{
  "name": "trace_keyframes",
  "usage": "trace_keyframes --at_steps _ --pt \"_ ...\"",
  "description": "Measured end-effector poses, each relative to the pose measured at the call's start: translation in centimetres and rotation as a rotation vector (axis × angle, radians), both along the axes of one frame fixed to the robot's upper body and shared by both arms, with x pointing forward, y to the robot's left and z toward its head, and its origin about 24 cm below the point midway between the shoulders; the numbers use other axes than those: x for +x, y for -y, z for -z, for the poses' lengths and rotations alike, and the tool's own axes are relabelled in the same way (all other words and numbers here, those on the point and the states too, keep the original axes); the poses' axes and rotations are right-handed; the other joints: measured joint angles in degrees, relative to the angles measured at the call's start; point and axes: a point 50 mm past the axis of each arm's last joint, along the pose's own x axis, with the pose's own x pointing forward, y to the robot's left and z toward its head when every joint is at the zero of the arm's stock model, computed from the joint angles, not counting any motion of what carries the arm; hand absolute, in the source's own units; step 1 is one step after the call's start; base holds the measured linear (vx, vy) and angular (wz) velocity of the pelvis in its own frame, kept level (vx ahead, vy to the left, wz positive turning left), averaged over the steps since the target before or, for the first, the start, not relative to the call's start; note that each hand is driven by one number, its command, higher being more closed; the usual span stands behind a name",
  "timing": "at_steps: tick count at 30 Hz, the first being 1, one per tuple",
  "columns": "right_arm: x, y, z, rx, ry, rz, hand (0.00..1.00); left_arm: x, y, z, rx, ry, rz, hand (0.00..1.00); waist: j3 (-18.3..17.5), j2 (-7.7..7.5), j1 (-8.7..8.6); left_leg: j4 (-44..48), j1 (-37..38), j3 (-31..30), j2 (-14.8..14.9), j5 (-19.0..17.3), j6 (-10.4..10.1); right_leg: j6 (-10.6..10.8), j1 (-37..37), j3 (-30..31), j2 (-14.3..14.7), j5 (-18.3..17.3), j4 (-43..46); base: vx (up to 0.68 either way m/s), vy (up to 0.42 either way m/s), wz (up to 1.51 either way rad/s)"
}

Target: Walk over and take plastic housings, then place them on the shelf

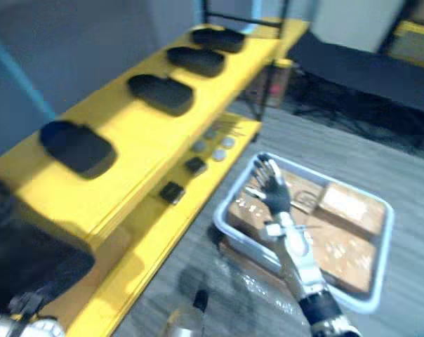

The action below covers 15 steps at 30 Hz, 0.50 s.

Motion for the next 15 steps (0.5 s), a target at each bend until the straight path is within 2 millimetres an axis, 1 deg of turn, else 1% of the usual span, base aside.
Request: trace_keyframes --at_steps 2,3,5,7,8,10,11,12,14,15 --pt "-0.2 -0.1 0.4 -0.023 -0.023 0.007 0.00 0.3 0.3 -0.5 0.015 0.021 0.063 1.00 -0.4 -0.73 -0.07 0.1 -0.2 -1.7 -0.3 0.0 0.0 0.0 0.2 0.4 -0.2 0.0 1.4 0.09 -0.023 0.60" --pt "-0.3 0.2 0.9 -0.034 -0.052 0.033 0.00 0.6 0.5 -1.0 0.030 0.035 0.112 1.00 -0.8 -1.43 -0.46 0.6 -0.9 -2.9 -0.5 0.0 0.0 -0.1 0.1 0.4 -0.2 -0.1 2.2 0.10 -0.032 0.49" --pt "-0.7 1.4 2.1 -0.047 -0.103 0.085 0.00 1.3 0.8 -1.1 0.023 0.050 0.184 1.00 -1.0 -2.06 -0.93 0.8 -1.0 -3.0 -0.5 0.0 0.1 -0.3 -0.2 1.8 -0.2 -0.2 2.7 0.08 -0.026 0.14" --pt "-1.1 2.8 2.8 -0.059 -0.126 0.123 0.00 1.7 1.0 -1.0 -0.001 0.064 0.229 1.00 -1.1 -2.21 -1.58 1.0 -1.1 -2.4 -0.5 -0.1 0.2 -0.7 -0.6 3.7 -0.2 -0.4 2.4 0.03 -0.009 -0.19" --pt "-1.2 3.6 2.9 -0.066 -0.130 0.142 0.00 1.9 1.1 -1.0 -0.003 0.068 0.240 1.00 -1.1 -2.22 -2.18 1.4 -1.4 -1.5 -0.4 -0.2 0.2 -0.8 -1.0 4.7 -0.1 -0.5 2.2 -0.02 -0.003 -0.39" --pt "-1.5 5.3 2.7 -0.085 -0.110 0.164 0.00 2.1 1.2 -1.0 -0.009 0.067 0.250 1.00 -1.1 -2.11 -2.93 2.8 -2.0 0.9 0.4 -1.1 0.1 -1.2 -2.1 7.3 0.4 -0.8 1.4 -0.05 0.002 -0.63" --pt "-1.7 5.6 2.5 -0.090 -0.101 0.161 0.00 2.2 1.2 -0.9 -0.014 0.065 0.253 1.00 -1.1 -2.09 -3.13 3.3 -2.1 1.8 0.6 -1.4 0.0 -1.3 -2.2 7.9 0.4 -0.8 1.2 -0.06 0.005 -0.71" --pt "-1.9 5.9 2.3 -0.105 -0.082 0.143 0.00 2.4 1.3 -0.6 -0.033 0.058 0.257 1.00 -1.1 -2.09 -3.87 5.3 -2.4 3.0 1.0 -2.6 0.0 -1.8 -2.2 8.8 0.6 -1.4 0.9 -0.05 0.007 -0.48" --pt "-2.0 5.9 2.1 -0.111 -0.063 0.115 0.00 2.5 1.1 0.1 -0.059 0.042 0.251 1.00 -1.1 -2.15 -4.57 7.8 -3.1 4.0 1.0 -4.0 -0.1 -1.9 -2.2 9.6 0.6 -2.5 1.0 -0.07 0.004 -0.38" --pt "-2.2 5.8 2.1 -0.110 -0.054 0.099 0.00 2.5 1.0 0.6 -0.084 0.026 0.240 1.00 -1.1 -2.15 -4.82 9.9 -4.2 4.8 1.0 -5.1 -0.3 -1.6 -2.0 9.6 0.6 -3.7 1.0 -0.09 -0.001 -0.23"
